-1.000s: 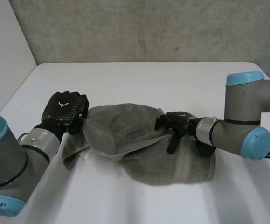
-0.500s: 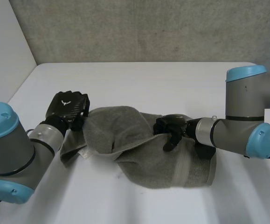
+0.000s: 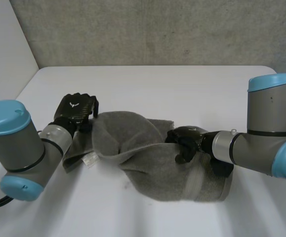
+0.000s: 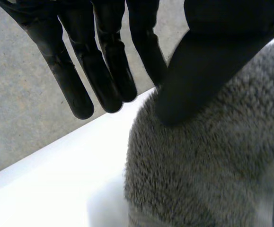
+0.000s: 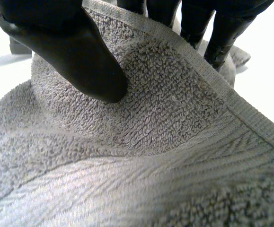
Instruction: Fold the towel.
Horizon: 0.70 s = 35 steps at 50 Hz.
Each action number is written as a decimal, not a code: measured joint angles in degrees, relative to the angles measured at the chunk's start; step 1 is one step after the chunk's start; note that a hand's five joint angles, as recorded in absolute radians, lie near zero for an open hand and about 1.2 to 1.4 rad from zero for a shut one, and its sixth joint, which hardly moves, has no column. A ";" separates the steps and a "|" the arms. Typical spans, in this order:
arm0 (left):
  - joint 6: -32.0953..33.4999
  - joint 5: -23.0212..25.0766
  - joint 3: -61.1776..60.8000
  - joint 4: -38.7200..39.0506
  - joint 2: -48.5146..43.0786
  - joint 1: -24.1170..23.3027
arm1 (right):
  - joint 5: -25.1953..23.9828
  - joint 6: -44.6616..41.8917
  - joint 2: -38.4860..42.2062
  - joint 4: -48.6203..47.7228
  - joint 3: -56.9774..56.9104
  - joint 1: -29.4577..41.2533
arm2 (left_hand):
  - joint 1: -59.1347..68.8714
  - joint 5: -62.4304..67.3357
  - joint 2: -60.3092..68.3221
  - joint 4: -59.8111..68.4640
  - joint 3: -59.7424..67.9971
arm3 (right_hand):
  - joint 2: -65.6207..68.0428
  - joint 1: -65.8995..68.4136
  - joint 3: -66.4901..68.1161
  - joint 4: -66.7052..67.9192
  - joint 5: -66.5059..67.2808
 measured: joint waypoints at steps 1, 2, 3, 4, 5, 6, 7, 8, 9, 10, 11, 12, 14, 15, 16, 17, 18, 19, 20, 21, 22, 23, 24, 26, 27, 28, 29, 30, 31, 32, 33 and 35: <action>-0.14 0.07 -0.37 -0.26 0.42 0.00 | -0.05 0.08 -0.41 -0.44 0.41 -0.03 | -5.24 -6.92 -5.34 -6.65 -5.29 | 0.00 0.00 0.00 0.00 0.00; -0.39 0.18 -1.04 -0.79 1.26 0.00 | -0.16 0.23 -1.13 -1.32 1.14 -0.06 | -14.86 -16.08 -14.04 -15.15 -13.69 | 0.00 0.00 0.00 0.00 0.00; -0.65 0.28 -1.87 -1.54 2.34 0.00 | -0.21 0.46 -1.86 -2.24 1.92 -0.09 | -23.02 -25.51 -23.55 -24.72 -23.34 | 0.00 0.00 0.00 0.00 0.00; -0.85 0.37 -2.71 -2.37 3.30 -0.01 | -0.27 0.73 -2.46 -3.09 2.55 -0.11 | -29.87 -30.26 -29.08 -30.43 -29.27 | 0.00 0.00 0.00 0.00 0.00; -1.06 0.45 -3.69 -3.37 4.49 -0.03 | -0.28 1.03 -2.90 -3.79 3.08 -0.11 | -32.39 -33.39 -32.49 -33.82 -32.73 | 0.00 0.00 0.00 0.00 0.00; -1.22 0.52 -4.64 -4.42 5.63 -0.06 | -0.26 1.46 -3.34 -4.60 3.61 -0.10 | -34.28 -34.99 -34.47 -35.55 -34.68 | 0.00 0.00 0.00 0.00 0.00; -1.30 0.55 -5.13 -4.92 6.21 -0.08 | -0.24 1.69 -3.53 -4.99 3.83 -0.10 | -35.07 -35.63 -35.28 -36.40 -35.24 | 0.00 0.00 0.00 0.00 0.00; -1.40 0.57 -5.97 -5.77 7.16 -0.10 | -0.20 1.96 -3.71 -5.38 4.07 -0.09 | -35.99 -36.23 -36.16 -37.35 -36.13 | 0.00 0.00 0.00 0.00 0.00; -1.53 0.61 -7.18 -6.86 8.61 -0.13 | -0.10 2.61 -3.97 -6.20 4.50 -0.07 | -36.63 -36.78 -36.91 -38.17 -36.94 | 0.00 0.00 0.00 0.00 0.00; -1.62 0.60 -8.35 -7.80 10.02 -0.13 | -0.01 3.09 -4.11 -6.70 4.72 -0.06 | -37.19 -37.09 -37.46 -38.82 -37.63 | 0.00 0.00 0.00 0.00 0.00; -1.66 0.58 -8.98 -8.19 10.75 -0.12 | 0.03 3.27 -4.15 -6.90 4.78 -0.05 | -37.32 -37.16 -37.57 -38.91 -37.73 | 0.00 0.00 0.00 0.00 0.00; -1.73 0.54 -10.34 -8.90 12.31 -0.08 | 0.12 3.72 -4.22 -7.28 4.93 -0.04 | -37.41 -37.28 -37.70 -39.09 -37.86 | 0.00 0.00 0.00 0.00 0.00; -1.82 0.43 -12.96 -9.70 15.11 0.12 | 0.29 4.45 -4.32 -7.83 5.09 -0.03 | -37.41 -37.32 -37.86 -39.30 -37.98 | 0.00 0.00 0.00 0.00 0.00; -1.86 0.39 -14.48 -9.96 16.58 0.32 | 0.35 4.75 -4.37 -7.98 5.13 -0.02 | -37.41 -37.47 -37.93 -39.32 -37.99 | 0.00 0.00 0.00 0.00 0.00; -1.88 0.38 -15.34 -10.06 17.37 0.44 | 0.38 4.92 -4.40 -8.05 5.16 -0.02 | -37.42 -37.49 -37.95 -39.32 -38.05 | 0.00 0.00 0.00 0.00 0.00; -1.90 0.38 -16.66 -10.13 18.54 0.60 | 0.42 5.19 -4.53 -8.12 5.19 -0.02 | -37.69 -37.50 -37.95 -39.36 -38.22 | 0.00 0.00 0.00 0.00 0.00; -1.91 0.38 -17.47 -10.17 19.22 0.67 | 0.43 5.29 -4.60 -8.13 5.21 -0.02 | -37.86 -37.50 -37.98 -39.41 -38.26 | 0.00 0.00 0.00 0.00 0.00; -1.93 0.38 -18.78 -10.15 20.23 0.73 | 0.44 5.53 -4.85 -8.12 5.27 -0.03 | -37.90 -37.51 -38.07 -39.54 -38.36 | 0.00 0.00 0.00 0.00 0.00; -1.94 0.39 -19.86 -10.08 21.06 0.73 | 0.43 5.68 -5.12 -8.10 5.32 -0.04 | -37.90 -37.51 -38.15 -39.62 -38.44 | 0.00 0.00 0.00 0.00 0.00; -1.95 0.41 -20.77 -10.00 21.66 0.57 | 0.41 5.81 -5.50 -8.06 5.40 -0.05 | -37.90 -37.51 -38.19 -39.62 -38.44 | 0.00 0.00 0.00 0.00 0.00; -1.96 0.41 -21.18 -9.90 21.91 0.44 | 0.40 5.86 -5.69 -8.04 5.45 -0.05 | -37.90 -37.51 -38.22 -39.62 -38.44 | 0.00 0.00 0.00 0.00 0.00; -1.98 0.42 -21.99 -9.60 22.33 0.01 | 0.34 5.95 -6.34 -7.98 5.61 -0.05 | -37.90 -37.53 -38.22 -39.63 -38.44 | 0.00 0.00 0.00 0.00 0.00; -2.00 0.43 -22.36 -9.43 22.46 -0.27 | 0.33 5.97 -6.60 -7.97 5.66 -0.05 | -37.91 -37.51 -38.22 -39.63 -38.44 | 0.00 0.00 0.00 0.00 0.00; -2.05 0.43 -23.18 -8.37 22.51 -1.54 | 0.19 6.04 -7.97 -7.85 5.96 -0.06 | -37.91 -37.51 -38.23 -39.64 -38.44 | 0.00 0.00 0.00 0.00 0.00; -2.06 0.42 -23.36 -7.98 22.41 -1.97 | 0.15 6.04 -8.35 -7.78 6.04 -0.06 | -37.91 -37.51 -38.23 -39.64 -38.44 | 0.00 0.00 0.00 0.00 0.00; -2.08 0.41 -23.55 -7.12 22.12 -2.76 | 0.09 6.04 -9.04 -7.72 6.16 -0.07 | -37.91 -37.51 -38.23 -39.64 -38.44 | 0.00 0.00 0.00 0.00 0.00; -2.10 0.38 -23.67 -6.13 21.59 -3.57 | 0.02 6.04 -9.69 -7.66 6.26 -0.07 | -37.91 -37.52 -38.23 -39.64 -38.44 | 0.00 0.00 0.00 0.00 0.00; -2.12 0.36 -23.72 -5.53 21.22 -4.04 | 0.00 6.04 -10.05 -7.62 6.34 -0.07 | -37.91 -37.51 -38.23 -39.65 -38.44 | 0.00 0.01 0.00 0.00 0.00; -2.14 0.32 -23.73 -4.43 20.44 -4.85 | -0.05 6.03 -10.69 -7.55 6.47 -0.07 | -37.91 -37.51 -38.23 -39.64 -38.44 | 0.00 0.00 0.00 0.00 0.00; -2.15 0.29 -23.72 -3.89 20.02 -5.24 | -0.05 6.03 -10.93 -7.53 6.50 -0.06 | -37.91 -37.52 -38.23 -39.64 -38.44 | 0.00 0.00 0.00 0.00 0.00; -2.17 0.25 -23.66 -2.74 19.10 -5.99 | -0.07 6.01 -11.45 -7.46 6.62 -0.06 | -37.91 -37.52 -38.23 -39.64 -38.44 | 0.00 0.00 0.00 0.00 0.00; -2.19 0.16 -23.54 -0.96 17.57 -7.03 | -0.08 6.00 -12.01 -7.39 6.77 -0.04 | -37.91 -37.53 -38.23 -39.64 -38.44 | 0.00 0.00 0.00 0.00 0.00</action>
